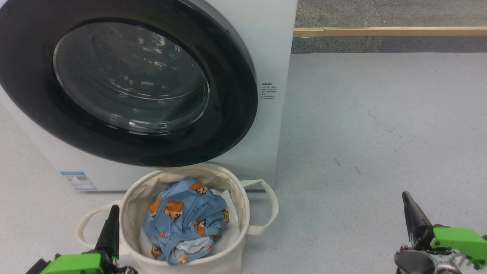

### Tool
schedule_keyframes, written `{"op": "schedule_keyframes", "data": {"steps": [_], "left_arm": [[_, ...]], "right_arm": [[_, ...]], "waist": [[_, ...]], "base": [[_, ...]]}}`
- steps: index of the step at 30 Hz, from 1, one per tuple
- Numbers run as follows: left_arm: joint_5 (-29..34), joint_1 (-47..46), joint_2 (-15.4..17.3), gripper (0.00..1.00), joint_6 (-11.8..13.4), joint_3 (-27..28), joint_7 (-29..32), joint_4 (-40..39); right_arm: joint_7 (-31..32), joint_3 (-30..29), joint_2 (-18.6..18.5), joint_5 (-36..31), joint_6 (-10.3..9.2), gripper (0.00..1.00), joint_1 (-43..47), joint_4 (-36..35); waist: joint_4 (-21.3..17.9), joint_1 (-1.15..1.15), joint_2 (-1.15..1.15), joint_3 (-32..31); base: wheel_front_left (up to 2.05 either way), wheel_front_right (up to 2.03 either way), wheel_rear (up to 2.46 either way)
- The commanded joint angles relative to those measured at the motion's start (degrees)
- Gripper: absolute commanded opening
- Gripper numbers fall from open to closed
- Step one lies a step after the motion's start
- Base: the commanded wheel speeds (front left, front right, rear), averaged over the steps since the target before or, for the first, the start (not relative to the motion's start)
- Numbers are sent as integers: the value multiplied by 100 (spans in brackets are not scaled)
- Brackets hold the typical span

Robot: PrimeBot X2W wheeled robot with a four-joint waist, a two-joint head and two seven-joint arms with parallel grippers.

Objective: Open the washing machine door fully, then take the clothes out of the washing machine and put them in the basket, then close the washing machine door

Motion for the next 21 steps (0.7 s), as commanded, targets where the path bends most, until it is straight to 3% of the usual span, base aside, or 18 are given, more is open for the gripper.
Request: {"op": "schedule_keyframes", "data": {"steps": [1,21], "left_arm": [[26,-145,29,0,-40,200,50,-212],[26,-146,29,0,-40,200,51,-212]], "right_arm": [[42,113,-18,32,1,0,-89,-217],[42,113,-18,32,1,0,-89,-217]], "waist": [[0,0,0,0],[0,0,0,0]], "base": [[0,0,0],[0,0,0]]}}
